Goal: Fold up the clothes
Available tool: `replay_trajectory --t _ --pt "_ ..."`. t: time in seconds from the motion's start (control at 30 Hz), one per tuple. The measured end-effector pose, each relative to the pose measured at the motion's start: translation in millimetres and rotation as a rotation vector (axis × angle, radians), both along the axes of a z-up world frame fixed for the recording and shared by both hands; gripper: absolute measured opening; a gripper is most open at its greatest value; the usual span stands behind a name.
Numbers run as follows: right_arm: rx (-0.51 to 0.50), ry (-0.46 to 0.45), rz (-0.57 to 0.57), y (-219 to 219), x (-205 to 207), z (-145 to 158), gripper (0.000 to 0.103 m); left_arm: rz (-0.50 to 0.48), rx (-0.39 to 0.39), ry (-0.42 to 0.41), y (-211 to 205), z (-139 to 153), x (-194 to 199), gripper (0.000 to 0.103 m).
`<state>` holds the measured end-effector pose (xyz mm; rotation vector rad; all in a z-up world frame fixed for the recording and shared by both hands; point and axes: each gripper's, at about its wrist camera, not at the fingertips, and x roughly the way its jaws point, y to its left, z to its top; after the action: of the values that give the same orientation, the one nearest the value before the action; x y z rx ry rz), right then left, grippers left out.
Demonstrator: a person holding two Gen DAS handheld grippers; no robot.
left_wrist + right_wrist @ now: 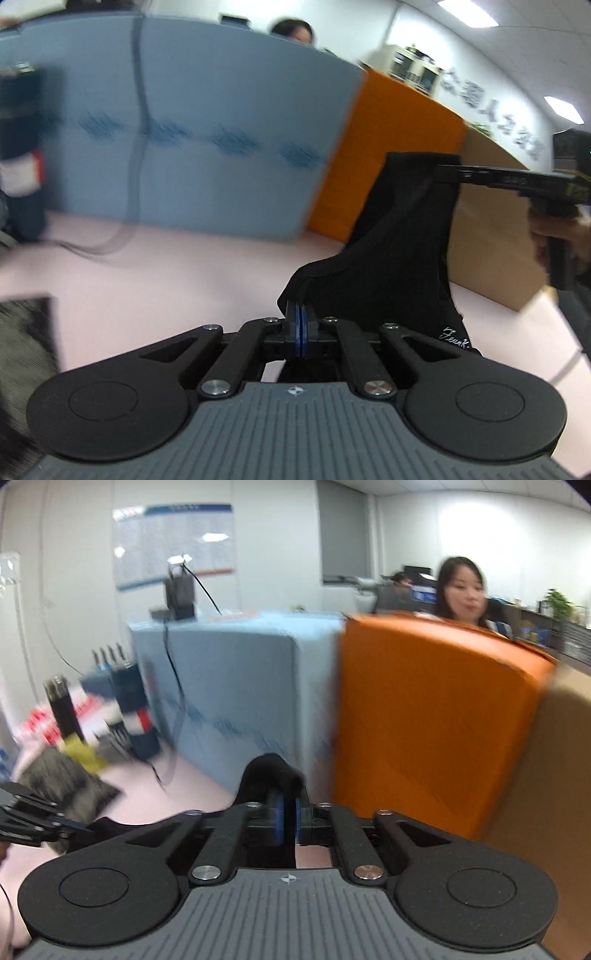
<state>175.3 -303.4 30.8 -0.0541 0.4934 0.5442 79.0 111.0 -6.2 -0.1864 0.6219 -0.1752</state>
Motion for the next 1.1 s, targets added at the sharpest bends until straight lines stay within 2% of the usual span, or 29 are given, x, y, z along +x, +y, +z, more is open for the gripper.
replay_trajectory --t 0.03,0.07,0.1,0.13,0.17,0.2,0.23,0.27,0.37,0.4,0.43,0.5,0.57,0.67,0.8,0.83,0.87,0.9,0.93,1.0,1.03,1.1 --pt "0.005 -0.01 -0.013 6.5 7.2 0.5 0.038 0.071 0.074 0.005 6.6 0.0 4.2 0.005" --pt "0.01 -0.019 -0.023 12.0 12.2 2.0 0.042 0.154 0.155 0.031 14.3 -3.6 7.4 0.014" --pt "0.021 -0.019 -0.034 15.1 14.0 2.5 0.042 0.23 0.225 0.071 24.5 -8.0 8.2 0.021" --pt "0.034 -0.007 -0.054 16.1 13.0 -1.6 0.042 0.305 0.294 0.11 34.7 -12.4 9.1 0.033" --pt "0.046 0.006 -0.075 16.7 11.3 -6.1 0.044 0.354 0.322 0.129 44.0 -15.0 5.9 0.038" --pt "0.051 0.024 -0.101 15.3 6.7 -13.3 0.049 0.368 0.295 0.119 52.0 -14.9 -2.7 0.04" --pt "0.051 0.046 -0.131 9.4 0.0 -23.3 0.051 0.368 0.259 0.107 57.2 -14.8 -10.2 0.047" --pt "0.056 0.075 -0.169 -1.9 -7.4 -32.7 0.052 0.337 0.216 0.093 56.1 -14.4 -15.2 0.056" --pt "0.15 0.227 -0.33 -41.9 -32.2 -74.8 0.052 0.146 0.127 0.049 34.9 -15.1 -25.9 0.066" --pt "0.207 0.278 -0.385 -55.9 -39.8 -91.1 0.052 0.063 0.11 0.035 21.3 -15.6 -27.6 0.07" --pt "0.26 0.325 -0.436 -68.5 -47.0 -106.9 0.052 -0.021 0.095 0.024 5.3 -16.5 -27.5 0.079" --pt "0.313 0.387 -0.509 -81.0 -54.8 -133.7 0.052 -0.161 0.09 0.001 -30.6 -19.0 -20.8 0.083" --pt "0.331 0.418 -0.531 -82.8 -52.9 -150.7 0.05 -0.261 0.113 -0.015 -73.9 -18.2 -8.8 0.083" --pt "0.326 0.435 -0.496 -70.6 -36.7 -162.8 0.049 -0.383 0.186 -0.054 -127.6 -22.6 15.6 0.083" --pt "0.21 0.437 -0.441 -48.3 -5.3 -177.8 0.049 -0.503 0.401 -0.032 -180.8 -46.9 42.7 0.083" --pt "0.178 0.427 -0.432 -41.9 -1.7 -179.7 0.048 -0.521 0.444 -0.015 -188.1 -53.9 47.4 0.074" --pt "0.147 0.409 -0.417 -35.4 -0.2 -178.6 0.035 -0.534 0.465 0.009 -189.8 -60.2 50.7 0.036" --pt "0.117 0.409 -0.384 -28.9 0.7 -176.5 0.003 -0.545 0.455 0.032 -187.9 -63.1 52.2 0.014" --pt "0.087 0.402 -0.353 -23.4 0.6 -173.3 0.004 -0.554 0.406 0.055 -181.0 -61.5 51.4 0.003" --pt "-0.014 0.33 -0.323 -18.8 -4.5 -157.8 0.003 -0.587 0.264 0.058 -163.2 -49.0 45.2 0.003" --pt "-0.081 0.283 -0.343 -19.2 -5.2 -147.7 0.003 -0.603 0.2 0.049 -154.8 -40.1 40.6 0.003" --pt "-0.162 0.182 -0.408 -28.0 -5.2 -124.9 0.003 -0.616 0.125 0.027 -141.3 -23.1 28.2 0.003"
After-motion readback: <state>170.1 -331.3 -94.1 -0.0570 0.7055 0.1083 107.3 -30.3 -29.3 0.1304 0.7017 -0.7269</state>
